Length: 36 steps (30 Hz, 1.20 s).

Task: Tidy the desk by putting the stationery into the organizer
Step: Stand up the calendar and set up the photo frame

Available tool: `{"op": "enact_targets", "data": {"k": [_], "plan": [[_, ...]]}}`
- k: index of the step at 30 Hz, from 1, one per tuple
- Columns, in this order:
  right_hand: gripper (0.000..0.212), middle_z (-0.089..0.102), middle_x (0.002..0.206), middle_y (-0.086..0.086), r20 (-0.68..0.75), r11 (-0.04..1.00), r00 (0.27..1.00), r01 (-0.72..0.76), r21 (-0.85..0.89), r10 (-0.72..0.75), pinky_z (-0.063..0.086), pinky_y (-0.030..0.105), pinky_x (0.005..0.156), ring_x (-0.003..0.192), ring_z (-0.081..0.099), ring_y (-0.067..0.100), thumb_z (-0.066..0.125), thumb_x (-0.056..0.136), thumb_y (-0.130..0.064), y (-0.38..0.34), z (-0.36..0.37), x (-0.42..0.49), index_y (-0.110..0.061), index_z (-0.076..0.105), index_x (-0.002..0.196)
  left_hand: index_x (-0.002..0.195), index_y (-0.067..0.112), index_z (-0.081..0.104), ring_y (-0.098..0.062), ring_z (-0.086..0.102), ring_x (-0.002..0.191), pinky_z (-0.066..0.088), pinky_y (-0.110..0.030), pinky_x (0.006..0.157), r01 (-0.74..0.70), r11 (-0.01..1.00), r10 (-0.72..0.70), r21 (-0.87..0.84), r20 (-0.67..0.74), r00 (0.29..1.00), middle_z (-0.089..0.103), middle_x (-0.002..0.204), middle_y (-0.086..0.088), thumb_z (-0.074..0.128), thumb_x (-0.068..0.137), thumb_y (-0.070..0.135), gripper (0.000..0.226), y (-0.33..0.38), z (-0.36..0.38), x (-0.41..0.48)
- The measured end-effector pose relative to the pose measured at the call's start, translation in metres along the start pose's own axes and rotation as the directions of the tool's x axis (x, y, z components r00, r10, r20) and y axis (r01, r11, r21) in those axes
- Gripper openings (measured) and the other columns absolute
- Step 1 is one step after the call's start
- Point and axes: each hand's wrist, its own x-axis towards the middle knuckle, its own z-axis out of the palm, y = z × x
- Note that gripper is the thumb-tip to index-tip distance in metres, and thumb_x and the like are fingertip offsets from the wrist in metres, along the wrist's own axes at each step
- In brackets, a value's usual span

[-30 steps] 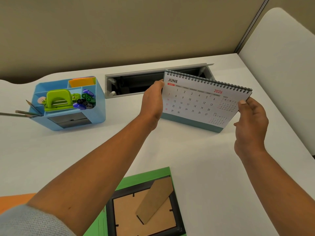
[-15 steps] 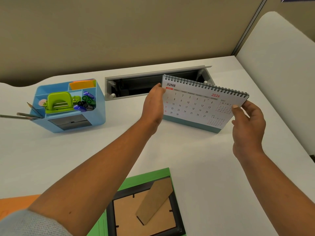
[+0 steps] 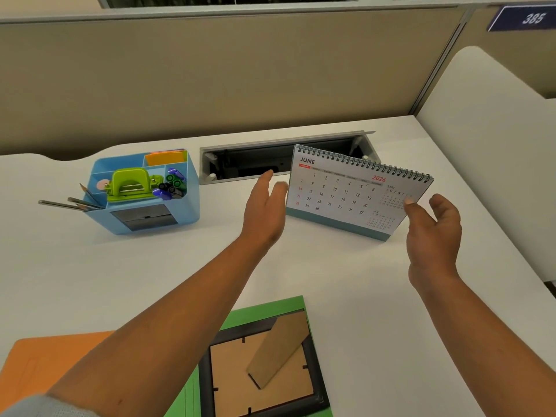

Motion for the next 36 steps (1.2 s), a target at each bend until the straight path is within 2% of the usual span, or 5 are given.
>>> {"op": "enact_targets", "data": {"k": [8, 19, 22, 26, 36], "plan": [[0.051, 0.049, 0.132, -0.012, 0.151, 0.969, 0.977, 0.174, -0.176, -0.148, 0.048, 0.032, 0.098, 0.122, 0.05, 0.007, 0.067, 0.089, -0.015, 0.016, -0.008, -0.041, -0.023, 0.044, 0.134, 0.151, 0.018, 0.031, -0.018, 0.028, 0.145, 0.022, -0.036, 0.118, -0.18, 0.868, 0.168, 0.462, 0.067, 0.983, 0.032, 0.157, 0.0, 0.04, 0.098, 0.042, 0.059, -0.094, -0.052, -0.062], [0.059, 0.04, 0.148, -0.009, 0.734, 0.805, 0.672, 0.489, -0.336, -0.102, 0.042, 0.044, 0.107, 0.135, 0.04, 0.01, 0.068, 0.088, -0.026, 0.084, -0.024, -0.149, -0.038, 0.038, 0.137, 0.151, 0.019, 0.029, -0.017, 0.022, 0.147, 0.017, -0.034, 0.117, -0.111, 0.655, 0.119, 0.748, 0.044, 0.992, 0.027, 0.159, 0.0, 0.026, 0.091, 0.058, 0.072, -0.181, -0.114, -0.18], [0.058, 0.041, 0.147, -0.007, 0.746, 0.783, 0.666, 0.465, -0.414, -0.001, 0.043, 0.043, 0.106, 0.131, 0.043, 0.012, 0.069, 0.088, -0.027, 0.092, -0.029, -0.163, -0.026, 0.044, 0.14, 0.152, 0.024, 0.025, -0.015, 0.019, 0.148, 0.011, -0.032, 0.117, -0.118, 0.678, 0.098, 0.726, 0.07, 0.993, 0.025, 0.159, 0.003, 0.036, 0.083, 0.07, 0.083, -0.18, -0.112, -0.202], [0.056, 0.051, 0.135, 0.001, 0.697, 0.774, 0.702, 0.357, -0.522, 0.147, 0.043, 0.025, 0.085, 0.112, 0.054, 0.017, 0.067, 0.089, -0.023, 0.088, -0.036, -0.174, -0.019, 0.045, 0.14, 0.155, 0.034, -0.002, -0.007, -0.005, 0.148, -0.004, -0.036, 0.12, -0.191, 0.649, 0.015, 0.737, 0.238, 0.971, -0.01, 0.162, 0.011, 0.058, 0.061, 0.087, 0.123, -0.18, -0.112, -0.222], [0.027, 0.064, 0.098, -0.003, 0.605, 0.681, 0.748, 0.295, -0.67, 0.272, 0.039, 0.03, 0.074, 0.086, 0.055, 0.016, 0.066, 0.086, -0.024, 0.081, -0.03, -0.187, -0.019, 0.066, 0.112, 0.143, 0.045, -0.031, -0.024, -0.032, 0.143, -0.015, -0.049, 0.118, -0.261, 0.614, -0.114, 0.744, 0.412, 0.904, -0.028, 0.159, -0.005, 0.085, 0.053, 0.063, 0.148, -0.172, -0.118, -0.204]]}}
